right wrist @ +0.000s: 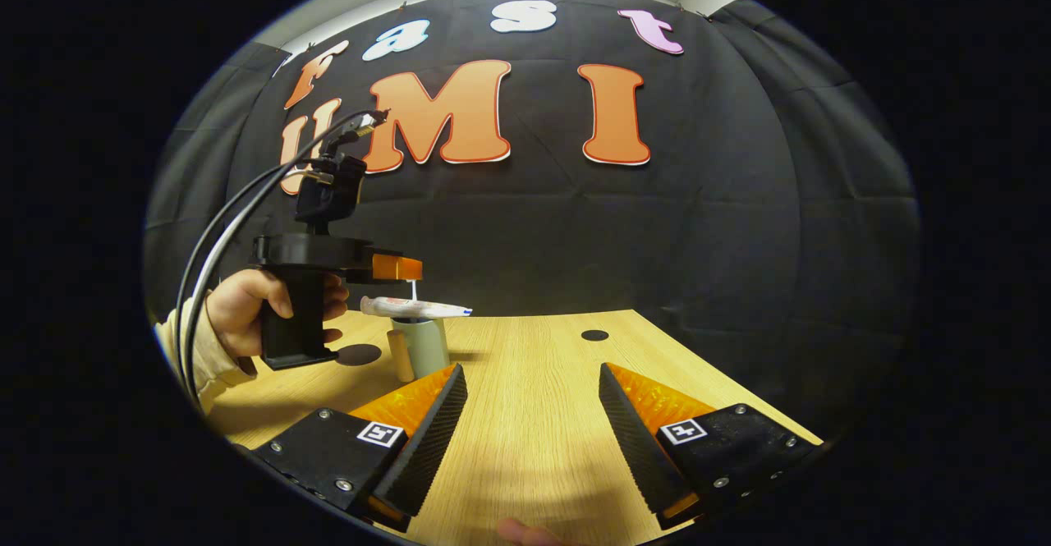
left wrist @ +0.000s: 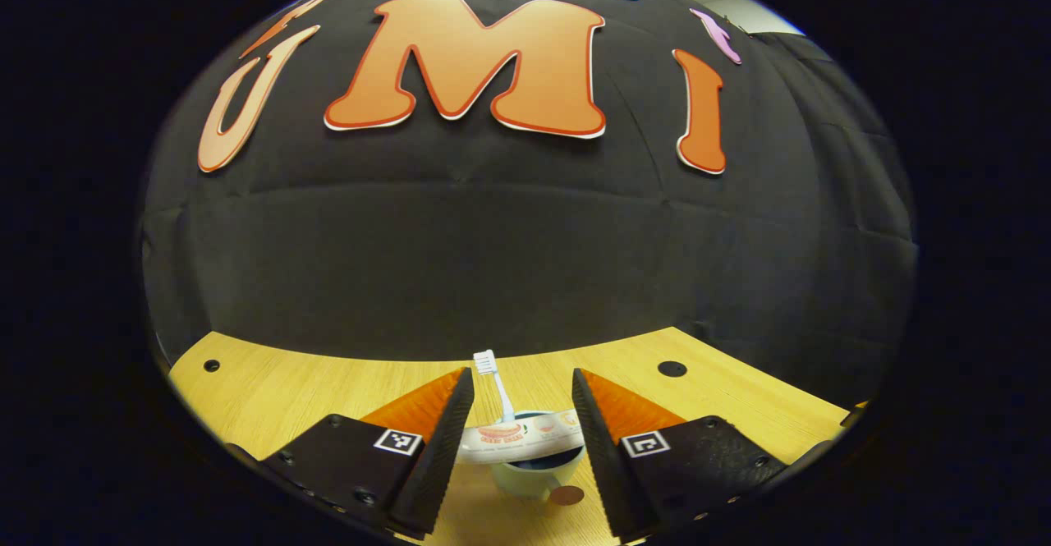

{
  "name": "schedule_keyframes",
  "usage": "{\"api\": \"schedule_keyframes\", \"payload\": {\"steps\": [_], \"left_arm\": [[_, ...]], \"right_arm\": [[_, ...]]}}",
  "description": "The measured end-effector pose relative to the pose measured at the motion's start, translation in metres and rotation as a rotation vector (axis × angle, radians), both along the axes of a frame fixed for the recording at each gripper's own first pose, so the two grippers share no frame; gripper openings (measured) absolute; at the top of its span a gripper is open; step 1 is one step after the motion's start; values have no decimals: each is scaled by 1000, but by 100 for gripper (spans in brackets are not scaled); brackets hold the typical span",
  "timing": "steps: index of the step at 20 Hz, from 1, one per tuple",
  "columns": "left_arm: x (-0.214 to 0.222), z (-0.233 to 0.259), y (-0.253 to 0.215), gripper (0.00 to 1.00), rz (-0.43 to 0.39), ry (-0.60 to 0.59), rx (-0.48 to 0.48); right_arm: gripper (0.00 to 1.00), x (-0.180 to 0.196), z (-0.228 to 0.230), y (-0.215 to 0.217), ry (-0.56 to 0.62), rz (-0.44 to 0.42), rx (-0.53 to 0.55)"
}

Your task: Put the toothbrush and toothpaste on the desktop into the cup, then pick up the cup and place it on the coaster on the desktop.

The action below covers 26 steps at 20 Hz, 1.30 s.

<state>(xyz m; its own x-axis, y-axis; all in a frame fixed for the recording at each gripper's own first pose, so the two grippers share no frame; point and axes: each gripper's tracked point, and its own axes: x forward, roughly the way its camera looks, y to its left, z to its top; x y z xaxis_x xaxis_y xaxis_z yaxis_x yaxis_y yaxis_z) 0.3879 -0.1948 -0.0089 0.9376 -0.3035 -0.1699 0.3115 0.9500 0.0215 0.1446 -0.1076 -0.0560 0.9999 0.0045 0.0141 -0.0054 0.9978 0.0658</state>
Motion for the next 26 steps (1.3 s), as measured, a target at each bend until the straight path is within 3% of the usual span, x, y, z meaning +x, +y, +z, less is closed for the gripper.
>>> {"api": "schedule_keyframes", "payload": {"steps": [4, 8, 14, 17, 26], "left_arm": [[1, -1, 5, 85, -70, -5, 56], [2, -15, 7, 86, -152, 41, 49], [-11, -36, 3, 86, -344, 112, 47], [-9, -39, -1, 86, -415, 111, 72], [8, -55, -4, 87, -473, 153, 132]], "right_arm": [[98, 4, -1, -2, -13, 0, 16], [100, 7, 4, -17, -41, -15, 2], [98, 11, -8, -32, -9, -75, -14], [98, 11, -16, -29, 13, -66, -34], [98, 15, -26, -23, 46, -64, -83]]}}
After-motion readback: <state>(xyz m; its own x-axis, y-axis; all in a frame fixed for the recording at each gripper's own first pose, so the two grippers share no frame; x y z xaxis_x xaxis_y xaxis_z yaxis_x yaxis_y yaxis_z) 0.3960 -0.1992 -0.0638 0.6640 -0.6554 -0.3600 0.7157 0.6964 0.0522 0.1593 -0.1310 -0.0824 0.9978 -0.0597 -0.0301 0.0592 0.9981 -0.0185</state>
